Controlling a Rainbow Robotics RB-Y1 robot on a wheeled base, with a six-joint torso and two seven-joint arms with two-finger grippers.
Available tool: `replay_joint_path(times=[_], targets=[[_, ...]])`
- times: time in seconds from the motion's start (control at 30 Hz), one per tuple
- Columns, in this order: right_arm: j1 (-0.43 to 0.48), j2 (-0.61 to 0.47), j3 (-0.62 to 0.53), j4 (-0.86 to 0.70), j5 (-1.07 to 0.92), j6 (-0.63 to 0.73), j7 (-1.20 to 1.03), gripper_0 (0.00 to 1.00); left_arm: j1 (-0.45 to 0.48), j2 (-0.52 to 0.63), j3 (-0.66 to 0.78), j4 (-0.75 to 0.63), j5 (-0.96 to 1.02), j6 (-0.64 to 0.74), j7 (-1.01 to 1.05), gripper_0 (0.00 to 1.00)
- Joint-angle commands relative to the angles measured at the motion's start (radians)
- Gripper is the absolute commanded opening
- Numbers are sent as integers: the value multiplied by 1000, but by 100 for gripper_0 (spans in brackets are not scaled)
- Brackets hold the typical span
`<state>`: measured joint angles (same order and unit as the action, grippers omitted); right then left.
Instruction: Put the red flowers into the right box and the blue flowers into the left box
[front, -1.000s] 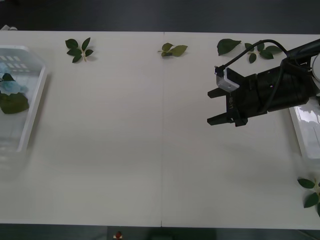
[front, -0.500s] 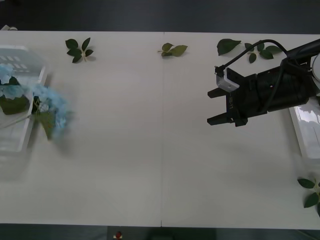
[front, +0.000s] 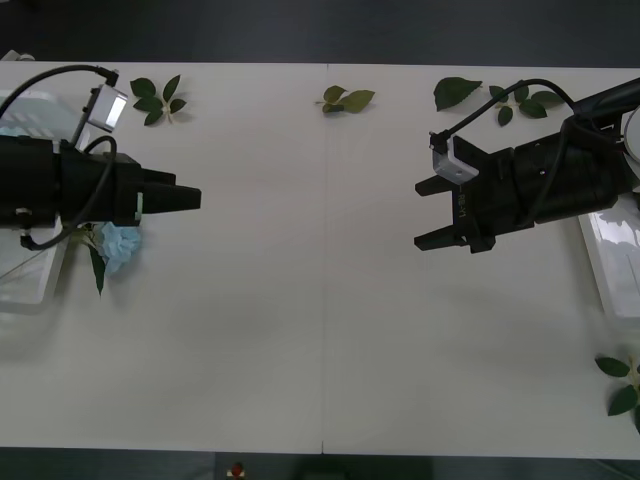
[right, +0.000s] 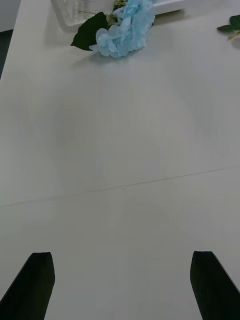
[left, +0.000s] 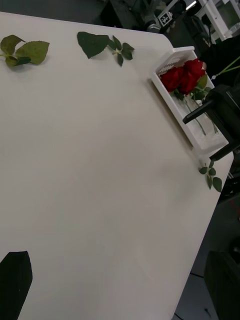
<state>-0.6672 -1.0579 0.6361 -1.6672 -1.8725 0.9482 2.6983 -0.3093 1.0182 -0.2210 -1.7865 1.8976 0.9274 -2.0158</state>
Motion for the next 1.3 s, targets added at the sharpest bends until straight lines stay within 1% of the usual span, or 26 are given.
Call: replay_joint_path(times=[0.03, 0.13, 0.27, 0.47, 0.67, 0.87, 1.0, 1.3], targets=[[-15, 6, -21, -11, 0, -5, 7, 78, -4, 71, -109, -80, 15, -171, -83, 100], [-15, 6, -21, -11, 0, -5, 7, 79, -4, 125, -204, -157, 17, -309, -84, 100], [-15, 6, -21, -11, 0, -5, 7, 79, -2, 163, -268, -228, 38, -386, -84, 100], [-15, 6, -21, -11, 0, -5, 7, 78, -2, 201, -299, -275, 64, -398, -86, 100], [-15, 6, -21, -11, 0, -5, 7, 79, -4, 200, -327, -280, 57, -403, -89, 100], [-15, 6, -21, -11, 0, -5, 7, 79, -8, 192, -330, -260, 5, -469, -89, 100], [-15, 6, -21, -11, 0, -5, 7, 79, -30, 161, -328, -248, -9, -469, -90, 100], [-15, 6, -21, -11, 0, -5, 7, 79, -33, 137, -330, -251, -23, -456, -92, 100]])
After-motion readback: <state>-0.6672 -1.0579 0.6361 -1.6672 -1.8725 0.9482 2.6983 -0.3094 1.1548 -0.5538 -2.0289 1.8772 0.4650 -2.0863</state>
